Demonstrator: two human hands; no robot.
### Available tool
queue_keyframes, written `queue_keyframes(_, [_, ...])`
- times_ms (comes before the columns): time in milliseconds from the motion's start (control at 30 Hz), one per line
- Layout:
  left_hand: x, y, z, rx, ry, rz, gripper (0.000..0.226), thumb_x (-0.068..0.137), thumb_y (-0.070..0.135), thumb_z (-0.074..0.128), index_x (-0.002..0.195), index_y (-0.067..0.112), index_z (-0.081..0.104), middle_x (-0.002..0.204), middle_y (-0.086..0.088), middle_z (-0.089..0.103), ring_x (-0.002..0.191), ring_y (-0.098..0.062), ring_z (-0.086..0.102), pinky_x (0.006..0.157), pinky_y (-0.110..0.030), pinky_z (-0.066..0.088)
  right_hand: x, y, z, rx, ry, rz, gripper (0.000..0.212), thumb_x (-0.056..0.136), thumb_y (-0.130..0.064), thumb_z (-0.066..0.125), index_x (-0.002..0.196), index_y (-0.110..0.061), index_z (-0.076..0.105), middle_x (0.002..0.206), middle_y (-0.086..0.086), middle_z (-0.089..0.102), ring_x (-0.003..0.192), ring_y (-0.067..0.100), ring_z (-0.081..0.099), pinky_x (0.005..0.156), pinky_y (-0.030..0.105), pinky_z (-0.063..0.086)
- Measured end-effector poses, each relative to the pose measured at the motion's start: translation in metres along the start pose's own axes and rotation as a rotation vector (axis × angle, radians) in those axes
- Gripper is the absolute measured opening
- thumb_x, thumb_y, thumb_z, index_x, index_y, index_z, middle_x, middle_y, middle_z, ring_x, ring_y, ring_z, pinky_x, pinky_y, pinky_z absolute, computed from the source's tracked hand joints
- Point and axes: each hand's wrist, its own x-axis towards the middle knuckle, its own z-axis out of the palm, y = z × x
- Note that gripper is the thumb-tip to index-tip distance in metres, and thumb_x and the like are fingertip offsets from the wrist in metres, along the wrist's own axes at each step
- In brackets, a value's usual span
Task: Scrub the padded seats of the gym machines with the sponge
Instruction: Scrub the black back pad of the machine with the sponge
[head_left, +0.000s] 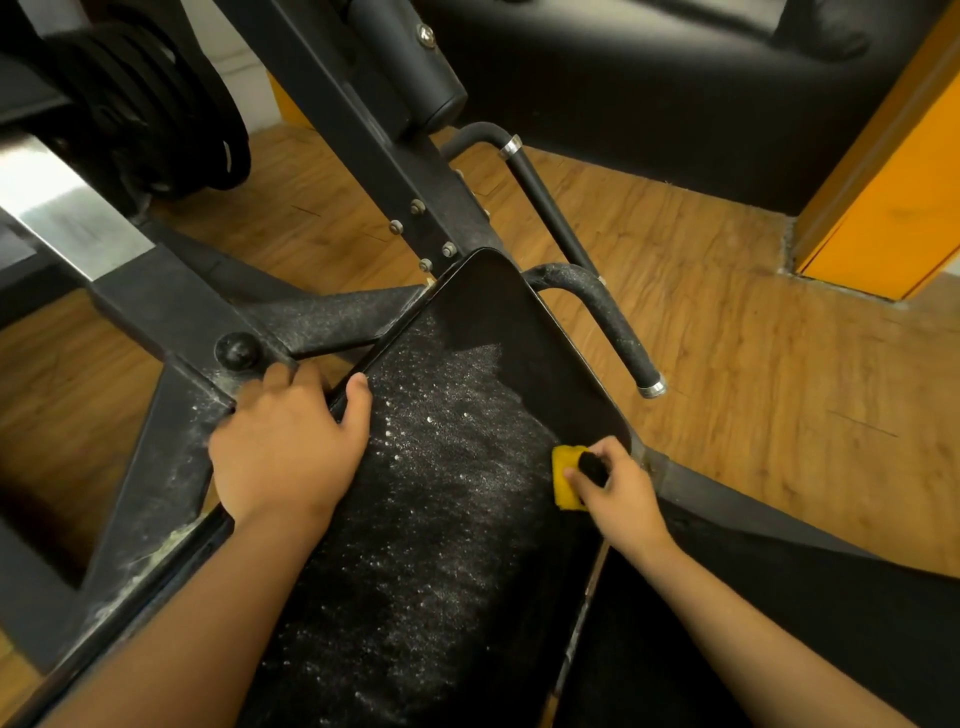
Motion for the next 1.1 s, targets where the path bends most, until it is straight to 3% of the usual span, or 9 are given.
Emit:
queue_keyframes(200, [0.001,0.000,0.000,-0.022,-0.010,0.007,0.049,0.095,0.049,0.043,0.100,0.007,0.069,0.095,-0.015,0.063,0.089,-0.038,0.058,0.056,-0.033,0.031,0.033,-0.016,0.003,-0.018,0.253,0.235,0.015,0.091,-0.020,0.063,0.098,-0.015,0.051,0.089,-0.001,0.058,0.091,0.020,0.062,0.069,0.028,0.044])
queue_keyframes(333, [0.001,0.001,0.000,-0.018,-0.036,0.001,0.054,0.094,0.049,0.040,0.100,0.003,0.067,0.097,-0.016,0.062,0.089,-0.038,0.057,0.056,-0.034,0.031,0.005,-0.047,0.019,-0.001,0.175,0.005,0.016,0.089,-0.023,0.066,0.096,-0.017,0.053,0.081,-0.006,0.058,0.072,0.006,0.056,0.060,0.020,0.042])
queue_keyframes(433, [0.001,0.001,-0.002,-0.027,-0.057,0.009,0.054,0.095,0.049,0.040,0.098,0.001,0.066,0.096,-0.017,0.062,0.087,-0.039,0.057,0.056,-0.034,0.031,-0.018,-0.057,0.022,0.013,0.047,-0.130,0.017,0.088,-0.023,0.067,0.091,-0.017,0.052,0.074,-0.003,0.056,0.065,0.008,0.053,0.059,0.026,0.043])
queue_keyframes(533, [0.001,0.000,-0.003,-0.031,-0.068,0.018,0.054,0.094,0.048,0.040,0.096,0.001,0.066,0.095,-0.017,0.061,0.086,-0.038,0.057,0.056,-0.034,0.030,-0.013,-0.049,0.016,-0.047,0.003,-0.152,0.018,0.088,-0.023,0.067,0.091,-0.018,0.050,0.078,0.000,0.058,0.069,0.012,0.055,0.062,0.028,0.043])
queue_keyframes(700, [0.001,-0.001,-0.001,-0.009,-0.078,0.028,0.055,0.094,0.050,0.036,0.098,0.004,0.067,0.097,-0.015,0.062,0.089,-0.036,0.057,0.056,-0.033,0.030,0.028,-0.044,0.008,-0.129,0.212,0.032,0.018,0.089,-0.019,0.064,0.102,-0.015,0.052,0.089,0.000,0.060,0.088,0.019,0.062,0.067,0.026,0.043])
queue_keyframes(800, [0.002,-0.001,-0.001,-0.019,-0.080,0.027,0.055,0.093,0.050,0.037,0.097,0.004,0.067,0.096,-0.016,0.062,0.088,-0.036,0.057,0.056,-0.033,0.029,0.028,-0.072,0.015,-0.124,0.223,-0.091,0.017,0.088,-0.019,0.066,0.098,-0.016,0.052,0.083,-0.006,0.058,0.082,0.014,0.061,0.064,0.024,0.043])
queue_keyframes(933, [0.002,-0.002,0.000,-0.016,-0.078,0.027,0.055,0.093,0.051,0.034,0.102,0.009,0.068,0.098,-0.013,0.062,0.089,-0.034,0.057,0.056,-0.032,0.029,-0.009,-0.108,0.029,-0.022,0.049,-0.330,0.022,0.086,-0.023,0.070,0.085,-0.027,0.048,0.078,-0.011,0.054,0.069,0.000,0.053,0.058,0.014,0.038])
queue_keyframes(1033, [0.002,-0.002,0.001,-0.012,-0.068,0.020,0.057,0.093,0.052,0.031,0.104,0.010,0.068,0.100,-0.012,0.061,0.091,-0.033,0.057,0.057,-0.032,0.031,-0.026,-0.103,0.029,-0.032,-0.092,-0.409,0.026,0.087,-0.023,0.069,0.083,-0.033,0.045,0.081,-0.012,0.053,0.074,-0.001,0.052,0.063,0.013,0.040])
queue_keyframes(1100, [0.001,-0.001,0.001,-0.009,-0.066,0.016,0.057,0.093,0.052,0.031,0.103,0.010,0.068,0.099,-0.012,0.062,0.091,-0.032,0.057,0.057,-0.032,0.031,-0.014,-0.092,0.023,-0.091,-0.061,-0.405,0.022,0.087,-0.022,0.067,0.087,-0.030,0.047,0.085,-0.012,0.052,0.077,0.000,0.052,0.066,0.015,0.039])
